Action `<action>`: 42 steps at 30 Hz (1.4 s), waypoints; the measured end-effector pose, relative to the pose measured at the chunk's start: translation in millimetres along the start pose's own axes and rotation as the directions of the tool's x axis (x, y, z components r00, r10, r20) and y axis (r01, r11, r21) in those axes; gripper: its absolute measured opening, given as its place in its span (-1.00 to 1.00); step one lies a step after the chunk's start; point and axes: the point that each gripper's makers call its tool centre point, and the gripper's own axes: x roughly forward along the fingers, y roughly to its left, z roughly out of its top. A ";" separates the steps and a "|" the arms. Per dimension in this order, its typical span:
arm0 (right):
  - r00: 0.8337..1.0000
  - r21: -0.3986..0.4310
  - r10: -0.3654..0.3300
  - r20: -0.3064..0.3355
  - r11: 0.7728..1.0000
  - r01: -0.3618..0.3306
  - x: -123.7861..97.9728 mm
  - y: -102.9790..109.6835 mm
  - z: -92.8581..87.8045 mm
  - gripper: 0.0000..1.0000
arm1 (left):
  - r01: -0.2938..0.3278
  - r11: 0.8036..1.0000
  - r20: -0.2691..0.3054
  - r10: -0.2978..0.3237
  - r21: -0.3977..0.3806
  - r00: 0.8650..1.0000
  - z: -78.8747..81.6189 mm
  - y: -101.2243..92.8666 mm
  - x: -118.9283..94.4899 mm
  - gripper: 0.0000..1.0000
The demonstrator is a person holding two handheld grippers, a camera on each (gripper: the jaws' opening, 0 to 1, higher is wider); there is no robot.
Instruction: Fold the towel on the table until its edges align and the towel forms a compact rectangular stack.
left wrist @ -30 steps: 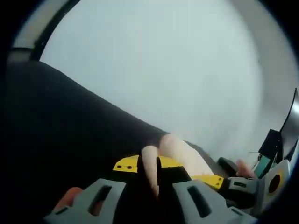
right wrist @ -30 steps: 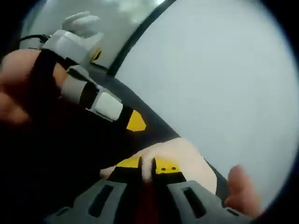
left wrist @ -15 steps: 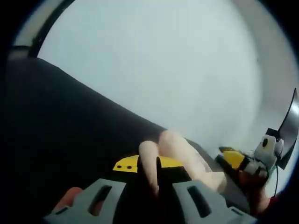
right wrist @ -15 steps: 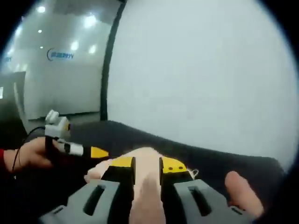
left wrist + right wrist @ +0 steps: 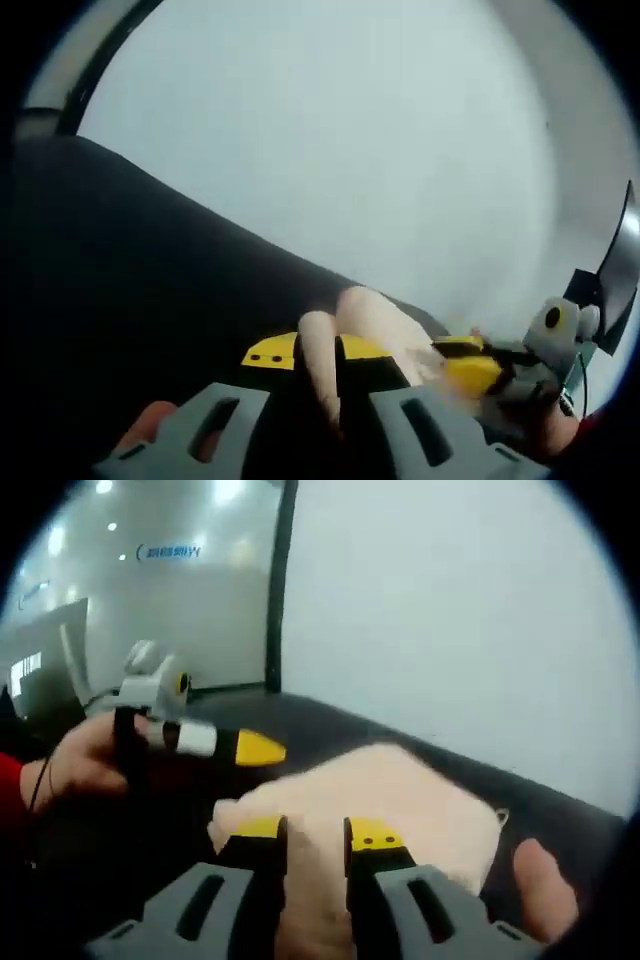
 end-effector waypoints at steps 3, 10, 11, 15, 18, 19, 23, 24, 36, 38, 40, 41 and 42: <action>0.999 -0.076 -0.001 -0.047 0.997 -0.003 25.6 -22.8 -12.9 -0.55 | -0.002 1.000 -0.004 0.002 -0.007 1.000 -0.2 1.0 0.5 -0.66; 0.976 0.014 0.121 -0.180 0.993 -0.120 64.3 -4.2 -76.3 -0.53 | 0.002 1.000 -0.016 -0.003 -0.013 1.000 -5.3 -0.8 0.9 -0.66; 0.977 0.030 0.133 -0.165 0.991 -0.130 66.3 -1.8 -77.6 -0.53 | 0.000 1.000 -0.012 0.000 -0.014 1.000 -4.1 0.2 0.8 -0.66; 0.968 0.092 0.174 -0.182 0.983 -0.159 67.3 7.5 -82.3 -0.62 | -0.018 1.000 -0.006 0.018 0.007 1.000 0.8 4.9 0.3 -0.66; 0.967 0.022 0.183 -0.177 0.983 -0.182 65.4 12.6 -81.7 -0.63 | -0.042 0.994 0.002 0.042 0.099 0.999 6.3 4.1 0.0 -0.66; 0.967 0.016 0.181 -0.181 0.983 -0.181 63.5 10.5 -79.7 -0.62 | -0.029 0.993 0.009 0.028 0.117 1.000 7.2 -1.1 0.4 -0.66; 0.985 0.118 0.168 -0.039 0.980 -0.163 32.1 -24.6 -21.8 -0.62 | 0.092 0.973 0.026 -0.099 0.214 0.995 16.0 -32.2 4.7 -0.65; 0.988 0.141 0.152 0.015 0.978 -0.153 22.3 -39.2 -7.2 -0.61 | 0.136 0.962 0.018 -0.144 0.239 0.989 16.2 -42.2 5.8 -0.64; 0.986 0.125 0.113 -0.124 0.987 -0.097 -3.4 -57.0 -78.5 -0.47 | 0.234 0.834 -0.287 -0.096 0.499 0.953 -54.2 -43.4 23.9 -0.39; 0.986 0.158 0.114 -0.122 0.983 -0.094 -2.3 -56.1 -80.7 -0.47 | 0.227 0.867 -0.268 -0.113 0.444 0.957 -49.2 -44.2 21.8 -0.40; 0.985 0.141 0.111 -0.131 0.986 -0.093 -1.2 -54.9 -85.4 -0.48 | 0.234 0.857 -0.281 -0.110 0.459 0.953 -52.8 -45.1 19.3 -0.42; 0.983 0.122 0.116 -0.139 0.988 -0.099 -1.2 -54.0 -89.7 -0.49 | 0.239 0.860 -0.291 -0.111 0.451 0.950 -55.1 -44.5 18.9 -0.43; 0.985 0.121 0.115 -0.130 0.988 -0.099 -1.6 -54.2 -91.4 -0.49 | 0.240 0.864 -0.292 -0.114 0.443 0.950 -56.4 -44.0 19.4 -0.44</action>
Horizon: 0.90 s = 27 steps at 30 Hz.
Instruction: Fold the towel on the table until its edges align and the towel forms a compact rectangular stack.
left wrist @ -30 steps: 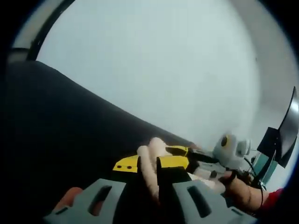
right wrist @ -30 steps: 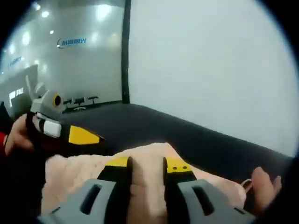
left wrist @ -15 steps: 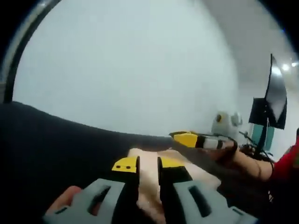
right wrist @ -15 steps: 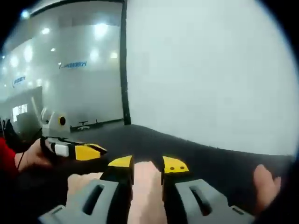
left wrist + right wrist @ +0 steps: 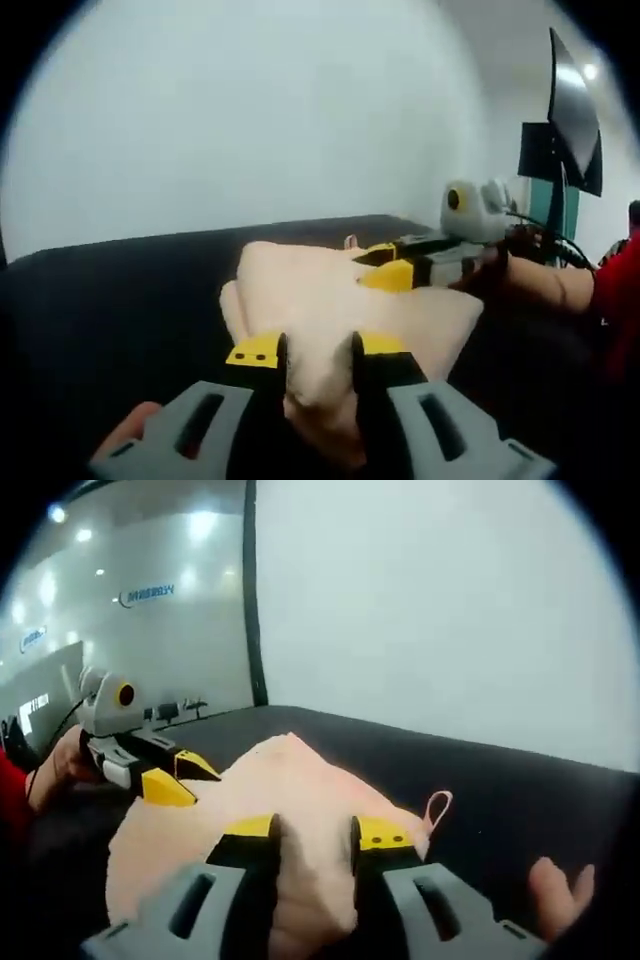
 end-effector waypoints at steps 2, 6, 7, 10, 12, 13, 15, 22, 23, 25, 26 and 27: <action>1.000 0.009 0.002 0.012 1.000 -0.002 -0.9 -0.7 2.7 -0.49 | 0.006 1.000 -0.006 -0.006 0.000 1.000 -2.2 2.6 0.5 -0.44; 0.986 -0.054 0.144 0.085 0.989 -0.140 -20.0 26.2 32.6 -0.61 | 0.005 1.000 0.003 -0.006 0.011 1.000 -1.4 1.7 -1.8 -0.44; 0.969 -0.068 0.214 0.124 0.976 -0.207 -27.6 40.6 40.8 -0.63 | 0.006 1.000 0.014 -0.006 0.002 1.000 1.7 3.3 -3.0 -0.43; 0.939 -0.130 0.337 0.072 0.936 -0.326 -42.6 69.2 30.4 -0.51 | 0.020 0.999 0.097 -0.023 0.025 0.995 21.3 -1.3 -6.6 -0.40; 0.943 -0.100 0.333 -0.012 0.938 -0.332 -39.0 69.6 10.5 -0.41 | 0.030 0.999 0.096 -0.033 0.030 0.995 23.8 -3.0 -6.4 -0.29; 0.947 -0.112 0.320 -0.016 0.941 -0.319 -35.3 67.9 5.9 -0.40 | 0.036 0.999 0.104 -0.040 0.038 0.994 26.4 -3.6 -5.6 -0.25; 0.944 -0.124 0.329 -0.034 0.936 -0.331 -31.8 72.4 -2.3 -0.41 | 0.041 0.998 0.112 -0.045 0.038 0.993 26.4 -5.7 -6.1 -0.25; 0.943 -0.162 0.328 -0.048 0.929 -0.331 -34.8 67.8 -0.6 -0.45 | 0.109 0.989 0.221 -0.129 0.100 0.967 44.1 -29.8 -0.3 -0.25; 0.941 -0.137 0.336 -0.023 0.932 -0.336 -36.7 66.3 6.8 -0.46 | 0.101 0.984 0.225 -0.133 0.149 0.965 45.2 -31.9 1.7 -0.24; 0.952 -0.114 0.292 0.087 0.953 -0.282 -37.7 47.1 32.9 -0.41 | 0.071 0.943 0.227 -0.151 0.326 0.962 53.5 -34.3 6.4 -0.21; 0.969 -0.102 0.224 0.104 0.972 -0.214 -34.9 27.2 38.6 -0.35 | 0.062 0.929 0.256 -0.165 0.365 0.952 59.8 -34.6 9.5 -0.17; 0.977 -0.117 0.193 0.087 0.976 -0.182 -32.1 17.7 35.3 -0.35 | 0.064 0.933 0.258 -0.163 0.353 0.952 59.5 -31.9 15.2 -0.13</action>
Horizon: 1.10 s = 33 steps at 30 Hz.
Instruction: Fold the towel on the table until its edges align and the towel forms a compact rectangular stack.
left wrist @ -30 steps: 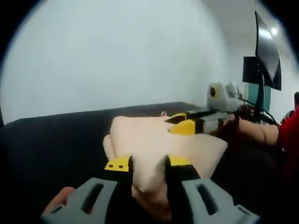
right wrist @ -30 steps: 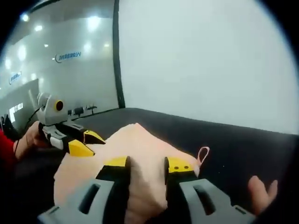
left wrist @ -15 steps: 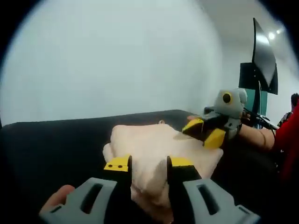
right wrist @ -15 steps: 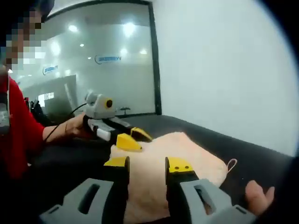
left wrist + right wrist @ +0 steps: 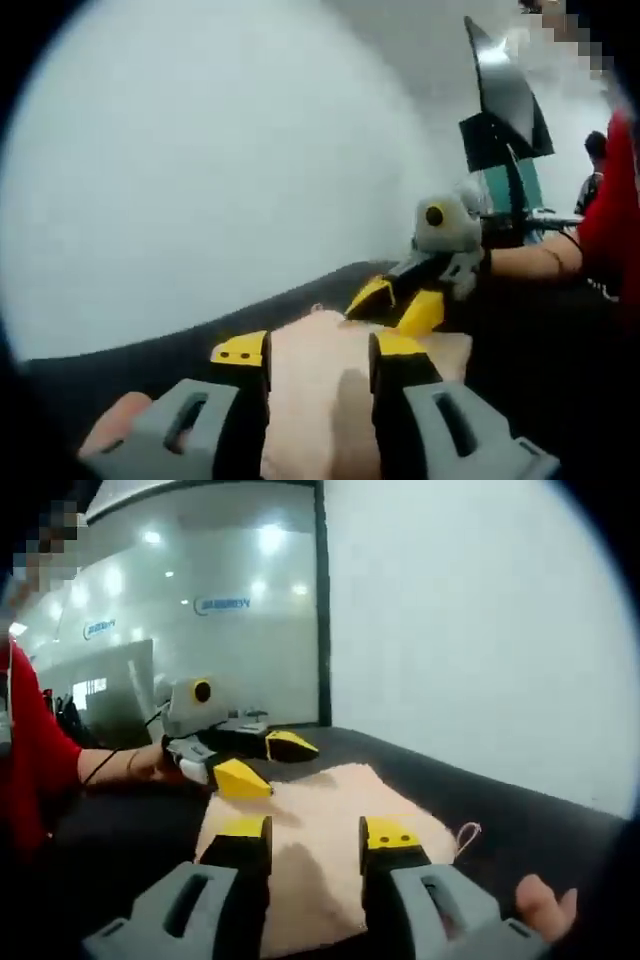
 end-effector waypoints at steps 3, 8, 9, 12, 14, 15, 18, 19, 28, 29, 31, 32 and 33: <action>0.998 -0.018 -0.005 -0.066 1.000 0.004 6.1 -0.4 -22.4 -0.33 | -0.065 0.998 -0.120 0.062 -0.015 0.991 -36.3 17.6 12.3 -0.09; 0.996 0.015 -0.014 -0.088 1.000 0.015 12.2 -1.4 -31.0 -0.28 | -0.120 0.949 -0.198 0.063 -0.292 0.978 -58.4 23.5 14.7 -0.10; 0.995 0.036 -0.008 -0.100 0.999 0.011 10.6 4.4 -34.7 -0.29 | -0.108 0.956 -0.173 0.062 -0.271 0.983 -54.9 24.0 15.3 -0.10; 0.997 0.053 -0.010 -0.083 0.999 0.014 9.6 6.3 -37.5 -0.31 | -0.097 0.971 -0.190 0.055 -0.218 0.980 -55.6 19.6 15.5 -0.09; 0.997 0.064 -0.002 -0.075 0.998 0.007 3.3 6.4 -28.6 -0.30 | -0.092 0.974 -0.184 0.053 -0.208 0.981 -53.0 20.1 12.5 -0.06; 0.998 0.142 -0.015 -0.057 0.990 0.023 -0.7 2.4 -17.6 -0.31 | -0.103 0.970 -0.187 0.062 -0.219 0.980 -49.5 23.0 8.7 -0.04; 0.984 0.337 -0.176 0.039 0.929 0.153 -28.5 -28.5 33.7 -0.52 | -0.216 0.905 -0.210 0.146 -0.366 0.967 -33.5 44.0 -21.7 -0.15; 0.983 0.350 -0.177 0.050 0.925 0.148 -31.3 -28.3 38.3 -0.59 | -0.244 0.869 -0.223 0.159 -0.430 0.962 -31.0 48.5 -34.0 -0.24; 0.949 0.745 -0.184 -0.257 0.588 0.316 -55.1 5.9 -31.9 -0.30 | -0.275 0.581 -0.387 -0.075 -0.766 0.919 -63.6 8.6 -61.6 0.34; 0.932 0.744 -0.190 -0.307 0.563 0.360 -54.0 2.8 -45.7 -0.30 | -0.287 0.577 -0.398 -0.073 -0.765 0.914 -66.3 12.9 -62.5 0.24; 0.917 0.718 -0.214 -0.337 0.571 0.397 -51.3 -2.3 -58.0 -0.30 | -0.318 0.544 -0.413 -0.057 -0.776 0.909 -69.9 23.0 -63.6 0.09; 0.908 0.726 -0.236 -0.345 0.547 0.418 -51.0 -6.5 -61.4 -0.30 | -0.313 0.529 -0.405 -0.064 -0.789 0.912 -68.9 24.1 -62.5 0.08; 0.906 0.731 -0.238 -0.351 0.534 0.424 -48.9 -9.5 -64.9 -0.30 | -0.303 0.523 -0.395 -0.072 -0.797 0.916 -67.3 22.7 -60.4 0.09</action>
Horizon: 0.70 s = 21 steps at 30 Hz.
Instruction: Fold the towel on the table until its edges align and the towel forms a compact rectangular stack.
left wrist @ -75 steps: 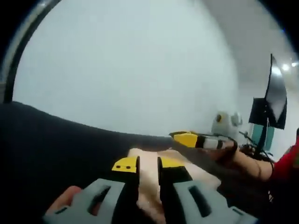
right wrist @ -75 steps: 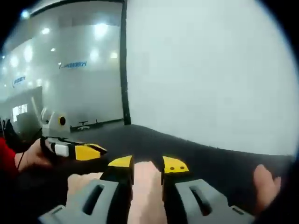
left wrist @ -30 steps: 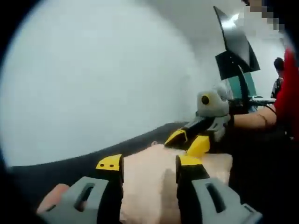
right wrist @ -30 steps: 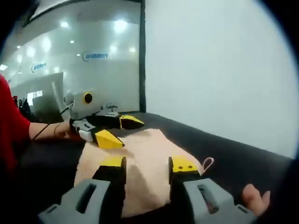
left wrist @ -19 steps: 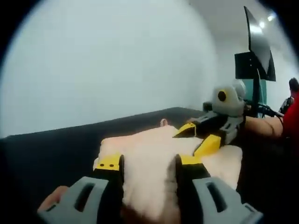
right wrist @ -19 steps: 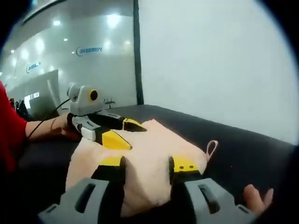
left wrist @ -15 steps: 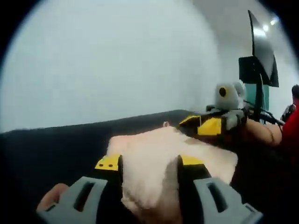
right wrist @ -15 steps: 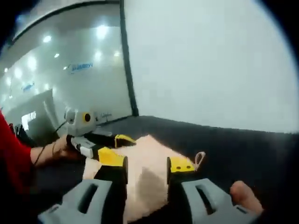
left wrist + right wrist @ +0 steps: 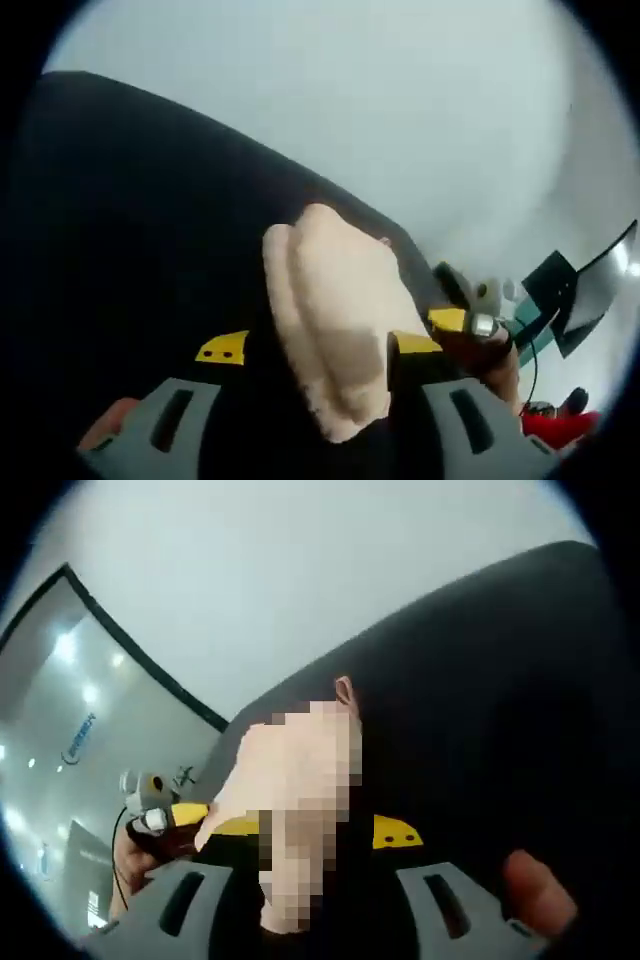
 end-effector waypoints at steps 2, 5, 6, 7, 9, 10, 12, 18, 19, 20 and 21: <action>1.000 0.057 0.015 -0.009 0.998 -0.014 9.2 -0.1 2.5 -0.39 | 0.019 1.000 -0.038 -0.019 0.019 0.999 -6.6 -4.6 6.1 0.08; 1.000 0.025 -0.005 -0.019 1.000 0.006 20.2 2.5 4.3 -0.46 | -0.015 1.000 -0.051 0.016 0.017 0.999 -7.4 0.6 12.8 -0.16; 1.000 0.024 -0.004 -0.020 1.000 0.005 21.9 3.6 3.8 -0.54 | -0.017 1.000 -0.053 0.017 0.015 0.998 -7.3 0.8 14.8 -0.21; 0.999 0.024 0.016 -0.038 1.000 -0.016 25.3 7.5 1.1 -0.61 | -0.017 1.000 -0.057 0.018 0.006 0.998 -8.1 0.0 17.1 -0.28; 0.999 -0.008 0.023 -0.032 1.000 -0.024 24.9 9.2 -0.7 -0.67 | -0.044 0.999 -0.064 0.045 0.016 0.997 -10.1 4.1 16.1 -0.39; 0.999 -0.006 0.027 -0.027 1.000 -0.027 21.2 9.3 0.6 -0.71 | -0.047 0.999 -0.058 0.047 -0.005 0.997 -8.9 3.3 13.0 -0.40; 0.998 0.018 0.068 -0.014 0.998 -0.068 12.0 16.1 4.3 -0.78 | -0.053 0.999 -0.042 0.053 0.000 0.998 -7.7 -0.8 6.8 -0.47; 0.996 0.014 0.092 -0.011 0.996 -0.092 -18.5 23.9 9.9 -0.82 | -0.026 0.999 -0.030 0.027 0.034 0.999 -7.7 -24.9 -7.0 -0.58; 0.996 0.009 0.091 -0.006 0.996 -0.091 -25.8 23.0 11.3 -0.82 | -0.017 0.999 -0.028 0.018 0.032 0.999 -8.5 -30.5 -7.5 -0.59; 0.996 0.010 0.092 0.002 0.996 -0.092 -34.8 22.5 11.1 -0.82 | -0.005 0.999 -0.030 0.006 0.035 1.000 -10.6 -37.3 -8.2 -0.59; 0.996 0.012 0.090 0.004 0.996 -0.090 -43.5 21.1 10.4 -0.81 | 0.005 0.999 -0.030 -0.004 0.039 1.000 -13.1 -43.8 -9.6 -0.59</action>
